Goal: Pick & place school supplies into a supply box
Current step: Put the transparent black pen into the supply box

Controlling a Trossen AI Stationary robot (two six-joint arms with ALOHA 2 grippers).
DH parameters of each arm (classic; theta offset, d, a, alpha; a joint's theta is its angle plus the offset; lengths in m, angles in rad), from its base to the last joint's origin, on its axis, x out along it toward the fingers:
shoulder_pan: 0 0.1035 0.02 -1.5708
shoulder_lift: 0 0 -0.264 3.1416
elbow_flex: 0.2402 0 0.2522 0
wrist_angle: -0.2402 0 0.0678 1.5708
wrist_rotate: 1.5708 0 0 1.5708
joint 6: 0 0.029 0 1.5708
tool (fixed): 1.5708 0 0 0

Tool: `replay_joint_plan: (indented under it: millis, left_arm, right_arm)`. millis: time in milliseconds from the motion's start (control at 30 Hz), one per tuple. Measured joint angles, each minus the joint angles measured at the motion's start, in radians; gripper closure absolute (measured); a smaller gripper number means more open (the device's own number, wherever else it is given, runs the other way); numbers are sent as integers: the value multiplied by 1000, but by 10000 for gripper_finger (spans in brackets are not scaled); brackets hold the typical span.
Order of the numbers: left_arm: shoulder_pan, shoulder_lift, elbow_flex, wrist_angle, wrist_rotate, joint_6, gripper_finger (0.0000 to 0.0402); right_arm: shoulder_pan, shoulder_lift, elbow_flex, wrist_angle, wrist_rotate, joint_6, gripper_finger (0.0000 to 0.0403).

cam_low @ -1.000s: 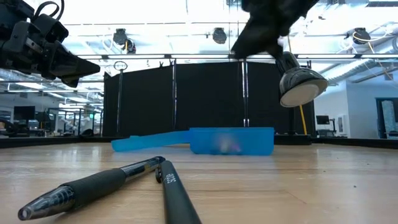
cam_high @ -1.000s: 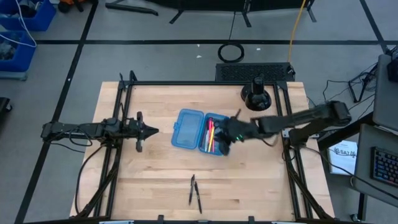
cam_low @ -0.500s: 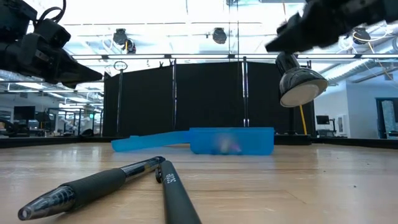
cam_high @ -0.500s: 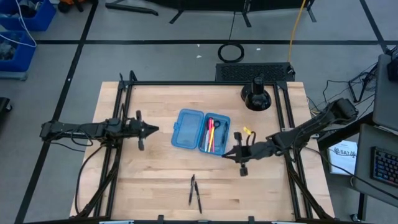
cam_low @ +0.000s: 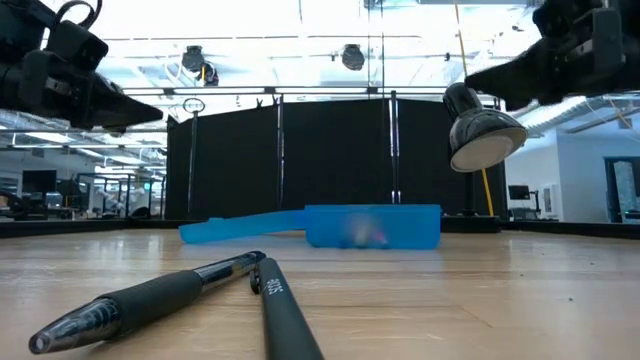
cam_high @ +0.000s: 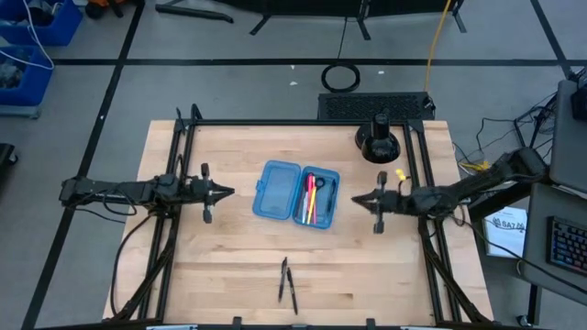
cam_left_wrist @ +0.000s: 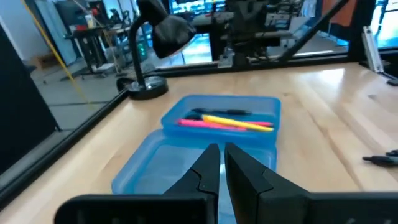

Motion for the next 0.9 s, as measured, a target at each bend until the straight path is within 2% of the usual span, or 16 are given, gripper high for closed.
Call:
replay_joint_plan:
  millis: [67, 133, 233, 400, 633, 733, 833, 900]
  left_arm:
    - [-14, 0, 17, -9, -25, 17, 371]
    - [-31, -1, 43, -28, -36, 57, 371]
    - [-60, -6, 54, -52, 49, 185, 371]
    - [-76, -11, 49, 18, 34, 271, 371]
    - [-76, -11, 49, 55, 33, 285, 371]
    - [-76, -11, 49, 53, -24, 242, 371]
    - [-76, -10, 49, 63, -35, 190, 371]
    - [-77, -10, 48, 111, -78, 105, 371]
  right_arm:
    - [-22, -132, -4, -157, -34, 26, 402]
    - [-42, -255, -4, -293, -135, 27, 402]
    - [-63, -415, -4, -431, -238, 20, 402]
    - [-79, -611, -4, -568, -242, -29, 402]
    - [-118, -740, -4, -728, -334, -84, 403]
    - [-133, -759, -4, -773, -415, -70, 403]
    - [-143, -765, -16, -785, -530, -93, 403]
    - [-144, -767, -33, -763, -551, -121, 403]
